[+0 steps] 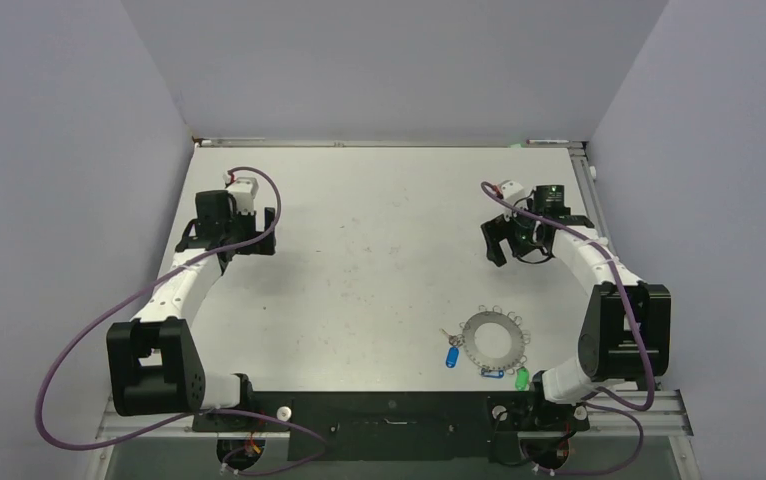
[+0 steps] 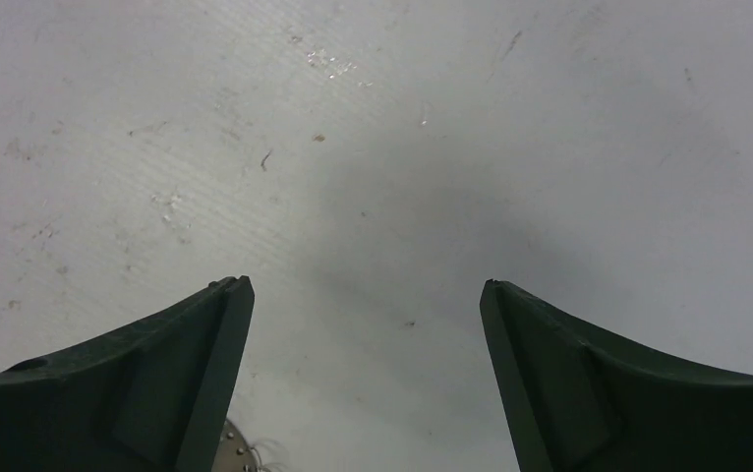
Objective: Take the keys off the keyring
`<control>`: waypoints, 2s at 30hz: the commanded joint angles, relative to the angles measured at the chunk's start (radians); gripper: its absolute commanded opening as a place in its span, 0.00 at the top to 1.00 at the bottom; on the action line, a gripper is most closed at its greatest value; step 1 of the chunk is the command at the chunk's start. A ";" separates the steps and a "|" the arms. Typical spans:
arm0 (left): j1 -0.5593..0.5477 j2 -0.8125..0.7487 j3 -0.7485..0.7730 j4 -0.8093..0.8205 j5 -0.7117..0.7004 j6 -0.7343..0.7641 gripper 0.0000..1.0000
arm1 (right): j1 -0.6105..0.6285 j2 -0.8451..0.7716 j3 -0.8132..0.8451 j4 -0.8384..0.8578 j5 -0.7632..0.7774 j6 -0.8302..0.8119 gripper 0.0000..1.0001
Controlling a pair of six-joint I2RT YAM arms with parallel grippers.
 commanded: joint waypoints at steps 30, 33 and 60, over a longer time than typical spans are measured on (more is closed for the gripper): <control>-0.017 -0.016 0.019 0.075 0.042 -0.047 0.04 | 0.351 0.051 -0.046 -0.393 0.228 -0.116 0.47; -0.018 -0.013 0.016 0.082 0.035 -0.050 0.04 | 0.352 0.070 -0.048 -0.400 0.224 -0.120 0.50; -0.017 -0.025 0.062 0.054 0.394 -0.067 0.04 | 0.386 0.038 0.172 -0.344 0.023 -0.005 0.95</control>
